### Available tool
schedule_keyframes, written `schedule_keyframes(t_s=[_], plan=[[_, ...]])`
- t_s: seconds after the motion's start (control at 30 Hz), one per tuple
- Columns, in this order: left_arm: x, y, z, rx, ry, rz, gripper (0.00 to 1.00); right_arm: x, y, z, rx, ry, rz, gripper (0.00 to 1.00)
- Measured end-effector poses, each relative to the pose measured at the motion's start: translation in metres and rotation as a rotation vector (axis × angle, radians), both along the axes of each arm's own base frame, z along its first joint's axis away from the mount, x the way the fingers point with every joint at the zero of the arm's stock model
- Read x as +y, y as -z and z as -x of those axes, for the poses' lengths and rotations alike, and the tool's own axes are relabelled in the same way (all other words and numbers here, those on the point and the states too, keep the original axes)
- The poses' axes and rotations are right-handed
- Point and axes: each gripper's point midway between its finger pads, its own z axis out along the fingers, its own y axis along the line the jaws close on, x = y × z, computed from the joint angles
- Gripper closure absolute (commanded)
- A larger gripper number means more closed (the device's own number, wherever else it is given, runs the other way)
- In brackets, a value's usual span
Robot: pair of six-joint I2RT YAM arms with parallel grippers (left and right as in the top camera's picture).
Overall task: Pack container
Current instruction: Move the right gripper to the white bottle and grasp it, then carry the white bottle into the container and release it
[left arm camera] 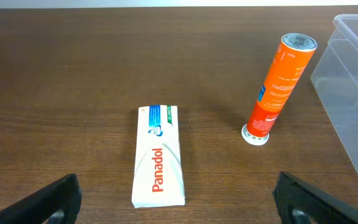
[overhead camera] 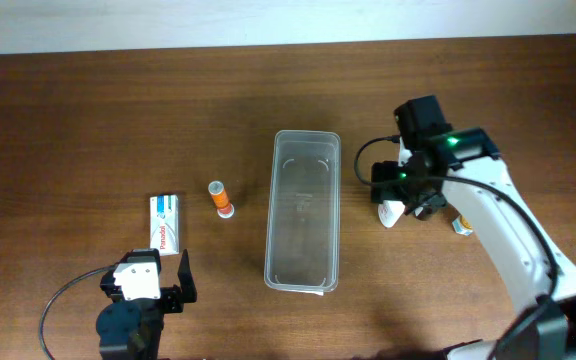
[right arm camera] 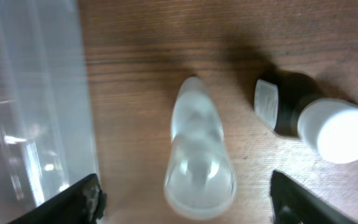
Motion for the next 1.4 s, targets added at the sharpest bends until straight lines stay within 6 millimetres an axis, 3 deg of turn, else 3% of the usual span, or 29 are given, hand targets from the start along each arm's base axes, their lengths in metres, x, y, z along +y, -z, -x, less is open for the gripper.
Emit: schedule_keyframes(t_s=[0.17,0.3,0.37,0.5,0.97,1.1,1.2,1.33,1.4], plan=[[0.0,0.0,0.0,0.0,0.0,0.0,0.01,-0.003,0.016,-0.007,0.026,0.028,0.027,0.43],[0.0,0.0,0.0,0.0,0.0,0.0,0.0,-0.003,0.019,-0.008,0.032,0.032,0.028,0.51],[0.0,0.0,0.0,0.0,0.0,0.0,0.01,-0.003,0.019,-0.009,0.029,0.032,0.027,0.62],[0.0,0.0,0.0,0.0,0.0,0.0,0.0,-0.002,0.021,-0.012,0.025,0.034,0.026,0.73],[0.0,0.0,0.0,0.0,0.0,0.0,0.0,-0.002,0.017,-0.009,0.04,0.032,0.028,0.84],[0.0,0.0,0.0,0.0,0.0,0.0,0.01,0.001,-0.018,-0.012,0.005,0.026,0.017,0.85],[0.0,0.0,0.0,0.0,0.0,0.0,0.01,0.01,-0.064,-0.016,-0.1,0.003,-0.01,0.85],[0.0,0.0,0.0,0.0,0.0,0.0,0.0,0.04,-0.127,-0.012,-0.268,-0.08,-0.063,0.85],[0.0,0.0,0.0,0.0,0.0,0.0,0.01,0.061,-0.146,-0.007,-0.327,-0.137,-0.095,0.85]])
